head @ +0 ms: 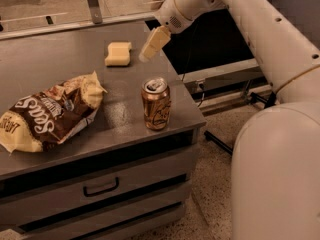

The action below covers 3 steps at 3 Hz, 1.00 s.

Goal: Pick sponge

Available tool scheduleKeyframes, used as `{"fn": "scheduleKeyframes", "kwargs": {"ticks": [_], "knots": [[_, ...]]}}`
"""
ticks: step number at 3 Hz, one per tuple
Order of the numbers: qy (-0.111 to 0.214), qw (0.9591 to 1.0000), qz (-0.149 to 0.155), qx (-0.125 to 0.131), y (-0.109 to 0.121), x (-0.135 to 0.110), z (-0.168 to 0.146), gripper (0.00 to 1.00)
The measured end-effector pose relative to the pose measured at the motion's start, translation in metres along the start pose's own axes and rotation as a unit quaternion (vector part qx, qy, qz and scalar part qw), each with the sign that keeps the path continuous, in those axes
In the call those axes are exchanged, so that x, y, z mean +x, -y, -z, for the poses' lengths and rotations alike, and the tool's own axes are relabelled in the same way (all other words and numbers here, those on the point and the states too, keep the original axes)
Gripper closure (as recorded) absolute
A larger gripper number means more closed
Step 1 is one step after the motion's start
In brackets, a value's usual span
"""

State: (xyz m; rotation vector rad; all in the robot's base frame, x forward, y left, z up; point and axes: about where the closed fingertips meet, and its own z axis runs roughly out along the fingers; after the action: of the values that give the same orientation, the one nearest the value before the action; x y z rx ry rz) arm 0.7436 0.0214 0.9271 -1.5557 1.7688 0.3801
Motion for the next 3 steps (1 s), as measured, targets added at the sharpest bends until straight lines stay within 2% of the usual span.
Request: {"fn": "scheduleKeyframes", "kwargs": {"ticks": [1, 2, 3], "knots": [[0.047, 0.9988, -0.01, -0.006, 0.0, -0.023, -0.032, 0.0], [0.065, 0.9975, -0.028, -0.011, -0.005, -0.039, -0.061, 0.0], [0.069, 0.9961, -0.054, -0.013, -0.012, -0.044, -0.079, 0.0]]}}
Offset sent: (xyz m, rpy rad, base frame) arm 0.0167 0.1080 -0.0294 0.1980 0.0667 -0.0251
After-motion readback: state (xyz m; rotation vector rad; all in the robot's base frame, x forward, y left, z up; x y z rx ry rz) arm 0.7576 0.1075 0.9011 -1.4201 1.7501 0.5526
